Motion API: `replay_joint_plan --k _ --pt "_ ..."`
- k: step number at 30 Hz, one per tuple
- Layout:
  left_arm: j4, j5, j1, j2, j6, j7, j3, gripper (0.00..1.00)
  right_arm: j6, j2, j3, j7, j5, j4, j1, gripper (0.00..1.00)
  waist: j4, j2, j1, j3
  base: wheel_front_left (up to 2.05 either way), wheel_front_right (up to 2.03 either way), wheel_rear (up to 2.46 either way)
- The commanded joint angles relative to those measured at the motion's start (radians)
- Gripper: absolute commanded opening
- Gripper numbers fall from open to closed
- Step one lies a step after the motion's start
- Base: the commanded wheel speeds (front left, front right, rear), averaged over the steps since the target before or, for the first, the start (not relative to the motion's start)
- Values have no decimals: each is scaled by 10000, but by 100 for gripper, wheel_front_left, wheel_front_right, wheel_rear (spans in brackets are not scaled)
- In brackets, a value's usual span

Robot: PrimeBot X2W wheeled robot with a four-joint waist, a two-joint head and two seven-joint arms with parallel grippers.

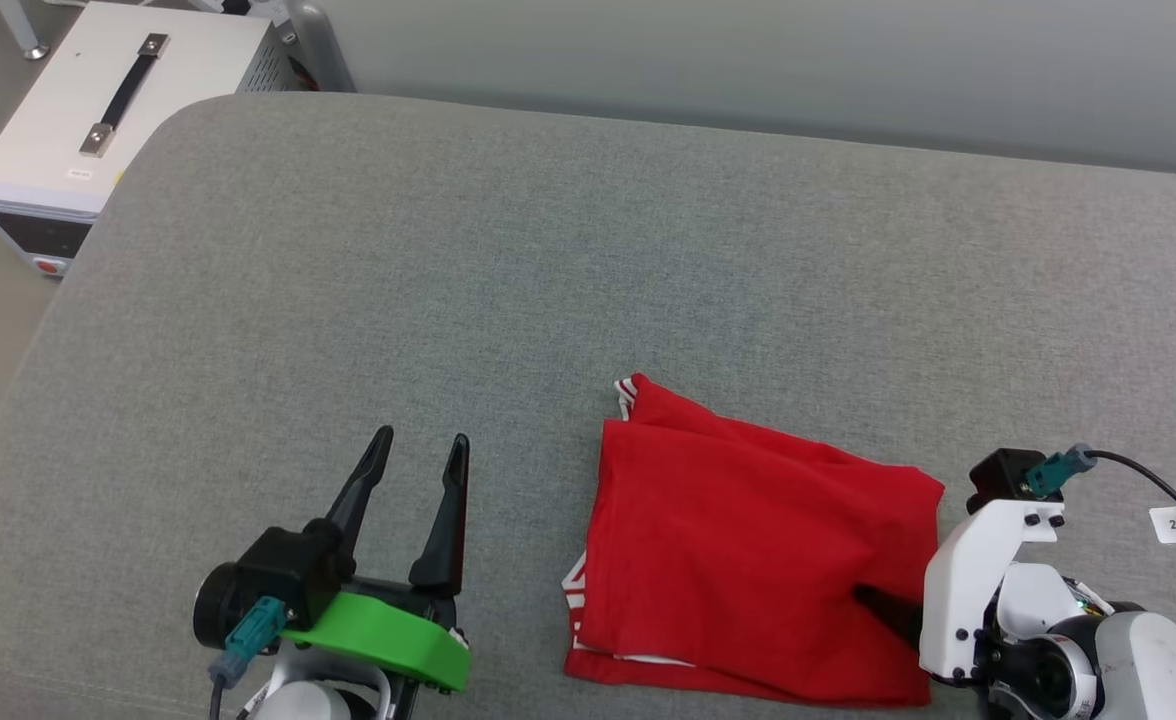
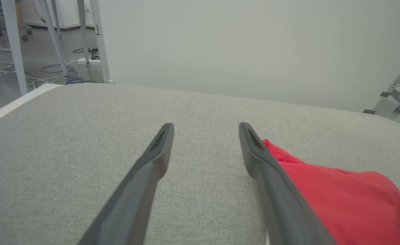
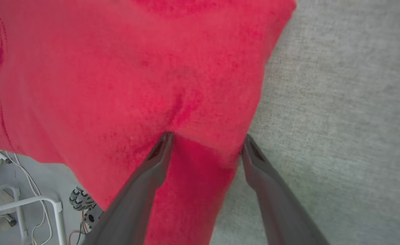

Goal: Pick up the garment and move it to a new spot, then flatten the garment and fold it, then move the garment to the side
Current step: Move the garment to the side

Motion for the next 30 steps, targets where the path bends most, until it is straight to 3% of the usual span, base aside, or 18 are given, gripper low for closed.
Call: replay_joint_plan --k 1,8,10,16,19,23,30 --pt "-1 100 -192 -34 -27 -57 -28 100 -7 23 101 -72 146 205 -135 100 99 -1 0 121 0 0 0" --pt "6 123 -337 -81 -27 -57 -51 100 -7 24 777 -181 -39 1096 -162 100 186 -1 0 293 0 0 0" --pt "14 140 -380 -88 -27 -57 -68 100 -7 25 984 -230 -82 1328 -150 0 205 -1 0 319 0 0 0" --pt "55 201 -371 -94 -27 -57 -66 100 -7 -8 1315 -598 -475 1464 -271 0 122 -1 0 202 0 0 0" --pt "58 183 -312 -96 -27 -57 -34 100 -7 -370 1572 -885 -705 1257 -401 0 -27 -1 0 104 0 0 0" --pt "19 113 -249 -80 -27 -57 10 100 -7 -1201 2214 -1123 -869 756 -644 0 -446 -1 0 74 0 0 0" --pt "-168 146 -450 20 -27 -57 -241 100 -7 -3474 3243 -1172 -772 -242 -1481 0 -1644 -1 0 515 0 0 0"
